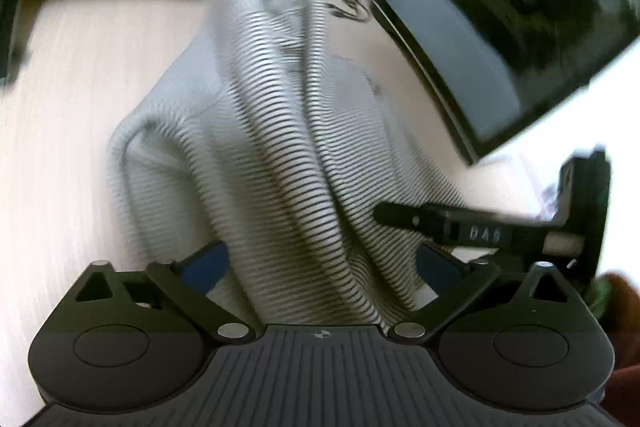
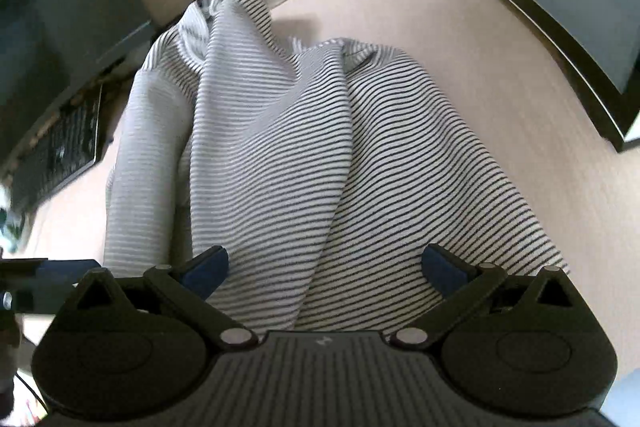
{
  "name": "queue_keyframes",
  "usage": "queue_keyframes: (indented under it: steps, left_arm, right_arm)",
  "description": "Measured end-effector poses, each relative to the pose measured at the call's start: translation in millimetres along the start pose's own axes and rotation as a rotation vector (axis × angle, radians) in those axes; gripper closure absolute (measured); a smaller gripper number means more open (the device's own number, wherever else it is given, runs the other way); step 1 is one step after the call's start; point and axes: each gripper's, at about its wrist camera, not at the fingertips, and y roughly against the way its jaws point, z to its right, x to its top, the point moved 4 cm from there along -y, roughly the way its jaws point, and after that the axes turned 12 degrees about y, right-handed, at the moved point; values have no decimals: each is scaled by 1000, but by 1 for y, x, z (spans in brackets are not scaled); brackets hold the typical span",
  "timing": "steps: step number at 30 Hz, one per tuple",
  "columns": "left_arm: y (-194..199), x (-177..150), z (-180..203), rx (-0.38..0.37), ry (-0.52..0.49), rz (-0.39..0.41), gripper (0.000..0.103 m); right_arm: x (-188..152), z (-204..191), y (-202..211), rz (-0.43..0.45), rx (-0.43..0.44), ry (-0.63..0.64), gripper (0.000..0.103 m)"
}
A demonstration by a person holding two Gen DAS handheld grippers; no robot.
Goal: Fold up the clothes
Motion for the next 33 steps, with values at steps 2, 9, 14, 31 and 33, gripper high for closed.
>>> queue_keyframes:
  steps: [2, 9, 14, 31, 33]
  left_arm:
    - [-15, -4, 13, 119, -130, -2, 41]
    - [-8, 16, -4, 233, -326, 63, 94]
    - [73, 113, -79, 515, -309, 380, 101]
    - [37, 34, -103, 70, -105, 67, 25]
    - [28, 17, -100, 142, -208, 42, 25]
  right_arm:
    - [1, 1, 0, 11, -3, -22, 0]
    - [-2, -2, 0, 42, -36, -48, 0]
    - [-6, -5, 1, 48, -61, -49, 0]
    - [9, -12, -20, -67, -151, -27, 0]
    - [10, -12, -21, -66, -157, -32, 0]
